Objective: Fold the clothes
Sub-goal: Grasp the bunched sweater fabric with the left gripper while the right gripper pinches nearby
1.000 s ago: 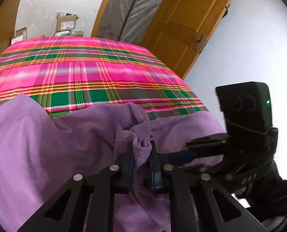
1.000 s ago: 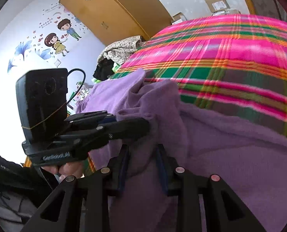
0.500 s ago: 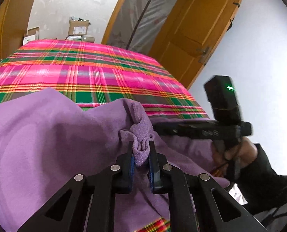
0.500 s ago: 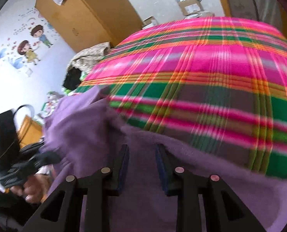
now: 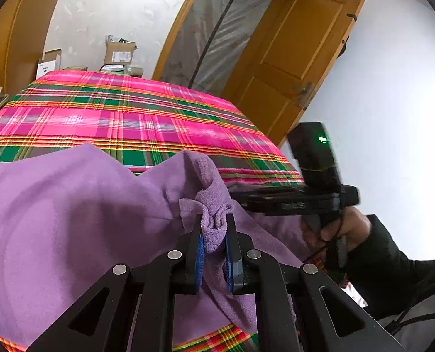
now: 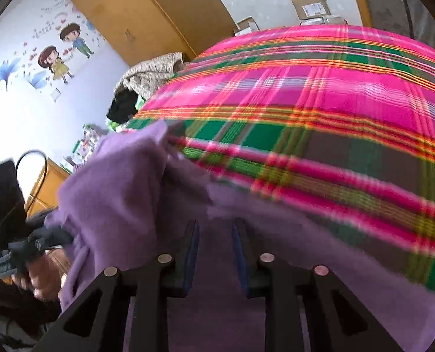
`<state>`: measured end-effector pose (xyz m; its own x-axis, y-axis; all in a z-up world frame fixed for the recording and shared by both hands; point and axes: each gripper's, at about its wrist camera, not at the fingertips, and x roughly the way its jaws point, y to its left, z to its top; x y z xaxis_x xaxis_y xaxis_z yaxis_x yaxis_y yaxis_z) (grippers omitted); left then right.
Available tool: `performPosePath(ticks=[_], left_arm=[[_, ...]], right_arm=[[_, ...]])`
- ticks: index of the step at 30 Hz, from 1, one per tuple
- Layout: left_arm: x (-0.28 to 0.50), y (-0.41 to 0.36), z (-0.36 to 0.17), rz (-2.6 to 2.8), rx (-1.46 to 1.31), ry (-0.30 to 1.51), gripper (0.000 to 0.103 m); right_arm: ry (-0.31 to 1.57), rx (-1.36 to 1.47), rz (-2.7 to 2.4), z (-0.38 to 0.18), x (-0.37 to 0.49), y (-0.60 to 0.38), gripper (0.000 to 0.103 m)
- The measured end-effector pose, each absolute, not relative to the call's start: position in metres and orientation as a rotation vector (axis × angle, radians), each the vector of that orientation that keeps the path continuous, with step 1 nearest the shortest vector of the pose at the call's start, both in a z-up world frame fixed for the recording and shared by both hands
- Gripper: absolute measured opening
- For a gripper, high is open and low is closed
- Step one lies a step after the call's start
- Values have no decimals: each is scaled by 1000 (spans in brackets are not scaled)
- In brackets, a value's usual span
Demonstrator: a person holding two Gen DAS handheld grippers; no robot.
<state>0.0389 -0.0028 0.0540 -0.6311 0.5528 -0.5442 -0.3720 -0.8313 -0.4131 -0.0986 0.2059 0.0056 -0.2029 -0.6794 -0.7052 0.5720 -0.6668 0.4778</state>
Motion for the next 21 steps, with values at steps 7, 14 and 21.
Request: performPosePath(ticks=[7,14,21], left_arm=[[44,-10,55,2439,-924,-370,12],[39,-8,50,2421,-940,-375,12],[43,-8,51,2431,-936,-371,12]], right_arm=[[-201,1201,-2053,9,-119,211,16],[-153,1202,-1890,9,-102,202,19],[-186,1227,-1883,1,-125,178,16]])
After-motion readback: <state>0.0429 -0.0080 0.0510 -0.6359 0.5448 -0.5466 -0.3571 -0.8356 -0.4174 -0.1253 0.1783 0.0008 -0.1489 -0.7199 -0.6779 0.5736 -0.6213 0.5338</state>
